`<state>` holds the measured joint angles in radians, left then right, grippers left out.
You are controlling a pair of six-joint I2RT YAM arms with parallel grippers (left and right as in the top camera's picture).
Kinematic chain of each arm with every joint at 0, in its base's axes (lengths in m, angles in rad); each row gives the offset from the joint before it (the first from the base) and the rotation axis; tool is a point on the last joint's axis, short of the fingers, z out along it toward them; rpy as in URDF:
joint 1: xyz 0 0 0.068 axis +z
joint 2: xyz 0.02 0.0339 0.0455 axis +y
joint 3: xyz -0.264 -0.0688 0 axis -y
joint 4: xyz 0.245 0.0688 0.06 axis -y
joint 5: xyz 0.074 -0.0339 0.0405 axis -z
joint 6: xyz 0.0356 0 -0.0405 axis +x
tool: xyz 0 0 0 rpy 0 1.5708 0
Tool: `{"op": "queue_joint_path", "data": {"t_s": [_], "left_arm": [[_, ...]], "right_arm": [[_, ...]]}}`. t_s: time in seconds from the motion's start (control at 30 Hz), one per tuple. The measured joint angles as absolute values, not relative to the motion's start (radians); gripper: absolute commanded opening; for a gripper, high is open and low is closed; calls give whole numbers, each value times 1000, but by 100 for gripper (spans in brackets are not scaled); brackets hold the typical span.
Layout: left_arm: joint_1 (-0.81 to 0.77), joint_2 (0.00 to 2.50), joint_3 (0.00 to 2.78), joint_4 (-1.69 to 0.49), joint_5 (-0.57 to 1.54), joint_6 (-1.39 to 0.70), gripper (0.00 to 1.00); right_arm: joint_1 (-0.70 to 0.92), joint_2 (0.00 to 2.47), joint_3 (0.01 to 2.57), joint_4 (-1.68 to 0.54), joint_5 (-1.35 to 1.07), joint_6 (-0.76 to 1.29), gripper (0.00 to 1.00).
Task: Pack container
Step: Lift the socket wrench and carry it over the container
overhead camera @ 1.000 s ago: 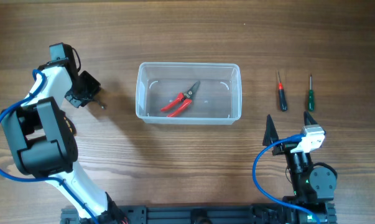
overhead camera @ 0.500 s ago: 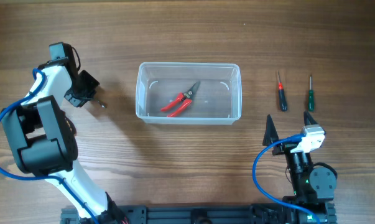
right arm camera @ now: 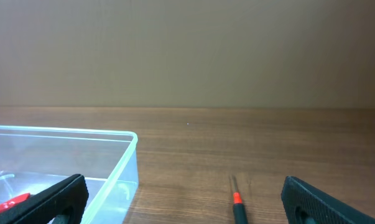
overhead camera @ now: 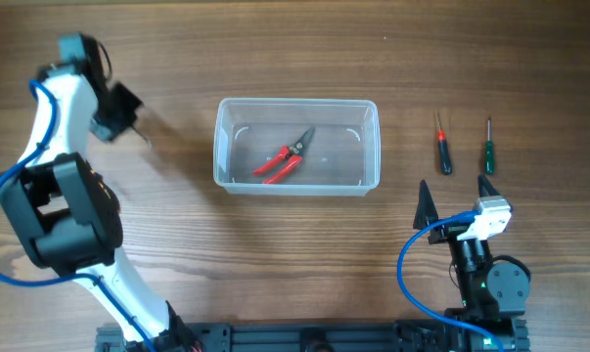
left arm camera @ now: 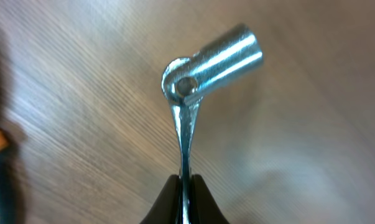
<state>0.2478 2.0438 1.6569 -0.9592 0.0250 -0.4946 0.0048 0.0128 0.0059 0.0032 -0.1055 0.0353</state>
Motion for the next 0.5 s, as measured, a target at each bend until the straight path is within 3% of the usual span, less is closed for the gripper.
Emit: {"op": "queue_joint_path", "data": {"t_s": [0.27, 0.5], "left_arm": [[195, 1967, 1881, -1047, 28, -437, 4], [-9, 1888, 1896, -1076, 46, -376, 4]], "right_arm": [[5, 13, 6, 3, -105, 35, 100], [5, 13, 6, 3, -105, 35, 100]]}}
